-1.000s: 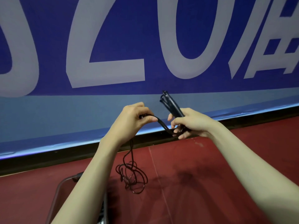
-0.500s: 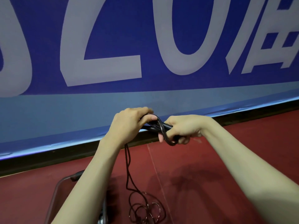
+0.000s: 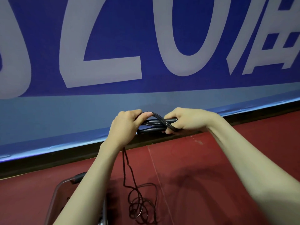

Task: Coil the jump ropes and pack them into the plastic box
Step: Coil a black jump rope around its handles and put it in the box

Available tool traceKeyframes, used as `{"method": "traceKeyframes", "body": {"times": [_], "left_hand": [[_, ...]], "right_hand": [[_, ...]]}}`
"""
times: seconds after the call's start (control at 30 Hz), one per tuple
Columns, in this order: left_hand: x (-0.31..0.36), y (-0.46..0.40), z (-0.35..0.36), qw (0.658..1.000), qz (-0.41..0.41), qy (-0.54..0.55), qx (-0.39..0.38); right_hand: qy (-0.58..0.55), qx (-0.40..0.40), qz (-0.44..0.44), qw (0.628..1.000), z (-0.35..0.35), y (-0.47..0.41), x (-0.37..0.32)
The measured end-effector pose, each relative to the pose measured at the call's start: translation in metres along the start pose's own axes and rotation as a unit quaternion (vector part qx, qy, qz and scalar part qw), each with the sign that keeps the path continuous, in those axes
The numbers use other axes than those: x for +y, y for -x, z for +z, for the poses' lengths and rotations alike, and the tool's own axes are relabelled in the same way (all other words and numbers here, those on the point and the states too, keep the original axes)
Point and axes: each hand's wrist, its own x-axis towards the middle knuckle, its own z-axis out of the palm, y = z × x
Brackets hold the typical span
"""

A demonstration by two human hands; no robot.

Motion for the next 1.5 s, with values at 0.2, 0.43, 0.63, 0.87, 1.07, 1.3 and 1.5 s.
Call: {"method": "traceKeyframes", "body": {"times": [0.2,0.43,0.63,0.87,1.07,1.3,1.5], "left_hand": [[0.009,0.006,-0.024,0.94,-0.053,0.17,-0.29],[-0.006,0.004,0.001,0.794,-0.117,0.495,-0.333],[-0.004,0.004,0.035,0.692,-0.164,0.636,-0.299],[0.034,0.005,0.075,0.91,-0.194,0.291,-0.224],[0.067,0.02,0.083,0.962,-0.047,-0.022,-0.268],[0.085,0.012,0.054,0.909,0.16,-0.361,-0.13],[0.052,-0.008,0.008,0.956,0.14,-0.243,-0.084]], "right_hand": [[-0.132,-0.171,-0.041,0.976,0.0,0.014,0.005],[-0.186,-0.19,-0.074,0.961,-0.001,0.011,0.004],[-0.242,-0.162,-0.088,0.953,0.001,0.007,0.008],[-0.143,0.04,0.058,0.987,-0.019,0.002,0.022],[-0.206,0.149,0.087,0.963,-0.017,-0.004,0.054],[-0.229,0.255,0.062,0.937,-0.008,-0.014,0.054],[-0.161,0.187,0.007,0.969,-0.002,-0.007,0.039]]}}
